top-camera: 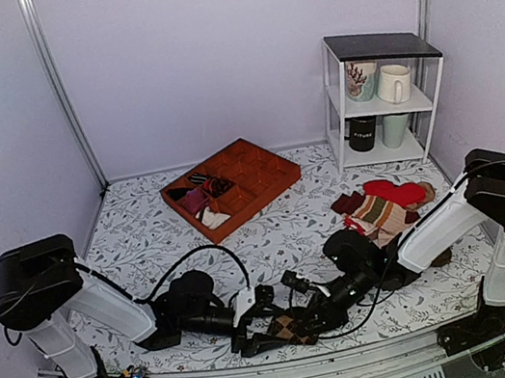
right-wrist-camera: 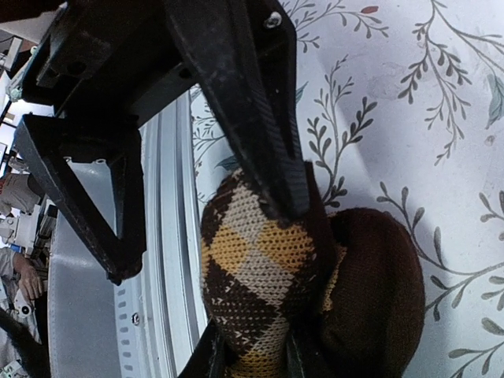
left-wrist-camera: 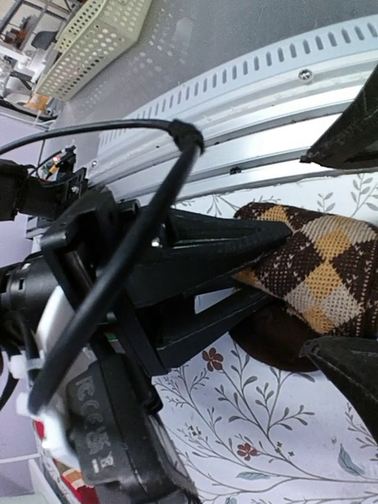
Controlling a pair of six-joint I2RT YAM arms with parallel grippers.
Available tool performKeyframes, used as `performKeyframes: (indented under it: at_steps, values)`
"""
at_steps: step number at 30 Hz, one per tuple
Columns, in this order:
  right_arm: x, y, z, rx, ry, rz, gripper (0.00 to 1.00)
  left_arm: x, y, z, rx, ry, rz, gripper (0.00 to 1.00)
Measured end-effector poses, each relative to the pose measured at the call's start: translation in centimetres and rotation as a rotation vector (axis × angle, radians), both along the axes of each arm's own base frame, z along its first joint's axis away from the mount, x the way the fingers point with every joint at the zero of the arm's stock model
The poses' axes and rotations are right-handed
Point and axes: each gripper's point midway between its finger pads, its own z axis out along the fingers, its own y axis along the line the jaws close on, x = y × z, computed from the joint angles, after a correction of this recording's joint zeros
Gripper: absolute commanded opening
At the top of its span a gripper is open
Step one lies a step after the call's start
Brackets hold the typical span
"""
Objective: Roll the socks
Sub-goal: Roll a pair of socks at the center of the board.
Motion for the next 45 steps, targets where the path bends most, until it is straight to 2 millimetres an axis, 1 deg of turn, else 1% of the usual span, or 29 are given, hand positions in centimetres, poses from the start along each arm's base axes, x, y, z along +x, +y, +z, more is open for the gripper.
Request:
performKeyframes:
  at_steps: [6, 11, 12, 14, 15, 17, 18, 19, 21, 26, 28, 31, 35, 37, 39, 40, 42, 44, 45]
  values:
    - [-0.2, 0.2, 0.0, 0.006, 0.020, 0.015, 0.16, 0.0, 0.0, -0.6, 0.010, -0.003, -0.005, 0.65]
    - [-0.2, 0.2, 0.0, 0.007, 0.029, 0.019, 0.16, 0.0, -0.1, -1.4, 0.029, 0.008, -0.004, 0.63]
    - [-0.2, 0.2, 0.0, 0.008, 0.030, 0.020, 0.16, 0.1, -0.2, -1.6, 0.033, 0.011, -0.003, 0.60]
    - [-0.2, 0.2, 0.0, 0.009, 0.031, 0.021, 0.16, 0.1, -0.2, -2.1, 0.044, 0.020, 0.000, 0.49]
    - [-0.2, 0.2, 0.0, 0.009, 0.032, 0.022, 0.16, 0.1, -0.2, -2.3, 0.049, 0.027, 0.003, 0.41]
    - [-0.3, 0.2, -0.1, 0.009, 0.034, 0.023, 0.16, 0.2, -0.4, -2.5, 0.056, 0.030, 0.001, 0.22]
    - [-0.3, 0.2, -0.1, 0.009, 0.036, 0.024, 0.16, 0.1, -0.5, -2.5, 0.057, 0.036, -0.003, 0.09]
    - [-0.3, 0.1, -0.1, 0.009, 0.038, 0.024, 0.16, 0.1, -0.5, -2.5, 0.056, 0.040, -0.008, 0.00]
    - [-0.3, 0.0, -0.1, 0.006, 0.050, 0.027, 0.19, 0.0, -0.7, -2.4, 0.054, 0.050, -0.015, 0.00]
    - [-0.4, -0.4, -0.3, -0.012, 0.075, 0.022, 0.41, 0.3, -1.2, -2.5, 0.091, 0.108, -0.007, 0.00]
    - [-0.4, -0.5, -0.3, -0.024, 0.072, 0.016, 0.45, 0.4, -1.6, -2.6, 0.114, 0.145, 0.000, 0.00]
    - [0.1, -0.8, 0.2, -0.055, 0.030, -0.014, 0.48, 0.6, -2.1, -2.6, 0.144, 0.197, 0.020, 0.00]
    - [1.3, -1.8, 1.0, -0.100, -0.078, -0.084, 0.51, 0.8, -2.5, -3.0, 0.171, 0.252, 0.050, 0.00]
    - [2.2, -2.7, 2.3, -0.097, -0.184, -0.133, 0.52, 0.9, -2.5, -3.2, 0.174, 0.273, 0.059, 0.00]
    - [2.8, -3.2, 3.8, -0.073, -0.292, -0.164, 0.53, 0.9, -2.6, -3.2, 0.172, 0.293, 0.068, 0.00]
    - [2.7, -3.3, 4.4, -0.058, -0.342, -0.165, 0.53, 0.9, -2.6, -3.2, 0.170, 0.303, 0.072, 0.00]
    - [1.8, -2.9, 5.4, -0.025, -0.441, -0.140, 0.53, 0.9, -2.6, -3.4, 0.166, 0.320, 0.077, 0.00]
    - [0.8, -2.8, 5.1, -0.026, -0.482, -0.110, 0.53, 0.9, -2.7, -3.5, 0.158, 0.332, 0.073, 0.00]
    - [0.4, -2.8, 4.6, -0.037, -0.499, -0.095, 0.53, 0.9, -2.7, -3.5, 0.154, 0.339, 0.072, 0.00]
